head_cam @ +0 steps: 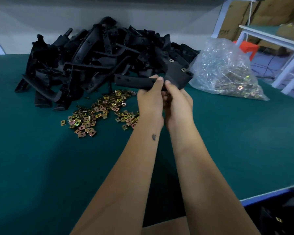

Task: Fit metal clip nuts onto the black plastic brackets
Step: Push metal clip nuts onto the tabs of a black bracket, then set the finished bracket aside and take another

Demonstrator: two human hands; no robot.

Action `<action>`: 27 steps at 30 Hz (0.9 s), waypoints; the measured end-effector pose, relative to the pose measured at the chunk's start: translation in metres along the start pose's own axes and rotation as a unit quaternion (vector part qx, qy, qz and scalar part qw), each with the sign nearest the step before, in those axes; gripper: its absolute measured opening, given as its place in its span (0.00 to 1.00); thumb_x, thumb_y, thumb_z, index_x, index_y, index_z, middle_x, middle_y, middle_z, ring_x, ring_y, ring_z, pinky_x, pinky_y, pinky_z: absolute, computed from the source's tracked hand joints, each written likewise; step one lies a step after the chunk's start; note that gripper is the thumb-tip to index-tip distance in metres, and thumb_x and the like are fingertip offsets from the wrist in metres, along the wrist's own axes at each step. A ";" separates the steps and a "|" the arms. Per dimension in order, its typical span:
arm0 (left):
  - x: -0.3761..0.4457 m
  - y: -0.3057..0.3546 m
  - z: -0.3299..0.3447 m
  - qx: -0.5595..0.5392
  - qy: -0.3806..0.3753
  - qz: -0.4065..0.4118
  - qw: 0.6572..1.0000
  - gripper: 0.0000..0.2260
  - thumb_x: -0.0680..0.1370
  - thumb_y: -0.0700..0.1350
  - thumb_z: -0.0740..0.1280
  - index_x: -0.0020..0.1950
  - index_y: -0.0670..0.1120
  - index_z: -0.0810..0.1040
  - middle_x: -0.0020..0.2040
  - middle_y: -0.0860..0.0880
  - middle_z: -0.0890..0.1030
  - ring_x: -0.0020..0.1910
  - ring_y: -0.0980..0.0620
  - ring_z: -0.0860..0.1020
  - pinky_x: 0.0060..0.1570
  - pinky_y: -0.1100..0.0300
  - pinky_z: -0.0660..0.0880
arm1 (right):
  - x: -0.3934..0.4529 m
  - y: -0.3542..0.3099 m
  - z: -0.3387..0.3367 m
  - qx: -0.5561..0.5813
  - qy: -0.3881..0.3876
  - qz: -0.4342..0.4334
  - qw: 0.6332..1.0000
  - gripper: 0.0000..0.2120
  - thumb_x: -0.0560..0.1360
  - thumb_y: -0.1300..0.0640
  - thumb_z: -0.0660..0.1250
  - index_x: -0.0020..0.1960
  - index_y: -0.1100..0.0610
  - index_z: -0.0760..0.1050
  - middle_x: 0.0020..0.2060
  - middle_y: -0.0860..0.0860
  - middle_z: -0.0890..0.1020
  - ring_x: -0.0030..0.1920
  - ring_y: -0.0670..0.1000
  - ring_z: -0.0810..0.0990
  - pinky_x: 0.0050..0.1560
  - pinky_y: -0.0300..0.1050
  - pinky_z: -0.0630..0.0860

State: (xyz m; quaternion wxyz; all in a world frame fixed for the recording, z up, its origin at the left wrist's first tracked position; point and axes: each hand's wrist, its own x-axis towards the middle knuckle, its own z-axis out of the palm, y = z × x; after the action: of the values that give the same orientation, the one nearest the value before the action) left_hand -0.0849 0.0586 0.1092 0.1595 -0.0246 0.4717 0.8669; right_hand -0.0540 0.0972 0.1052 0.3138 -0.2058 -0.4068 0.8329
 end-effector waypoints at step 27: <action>-0.253 -0.245 0.132 0.332 -0.433 -0.272 0.793 0.07 0.79 0.45 0.69 0.55 0.45 0.80 0.49 0.46 0.86 0.47 0.49 0.85 0.50 0.53 0.81 | -0.136 -0.128 -0.339 0.204 0.609 -0.221 0.734 0.05 0.74 0.65 0.64 0.48 0.64 0.78 0.41 0.59 0.83 0.39 0.58 0.83 0.40 0.50 0.79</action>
State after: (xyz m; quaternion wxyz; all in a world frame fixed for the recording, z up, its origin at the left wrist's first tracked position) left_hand 0.2426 0.2277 0.0327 0.5749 0.2808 0.5854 0.4979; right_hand 0.2918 0.2496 0.0223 0.7043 -0.5039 0.0172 0.4998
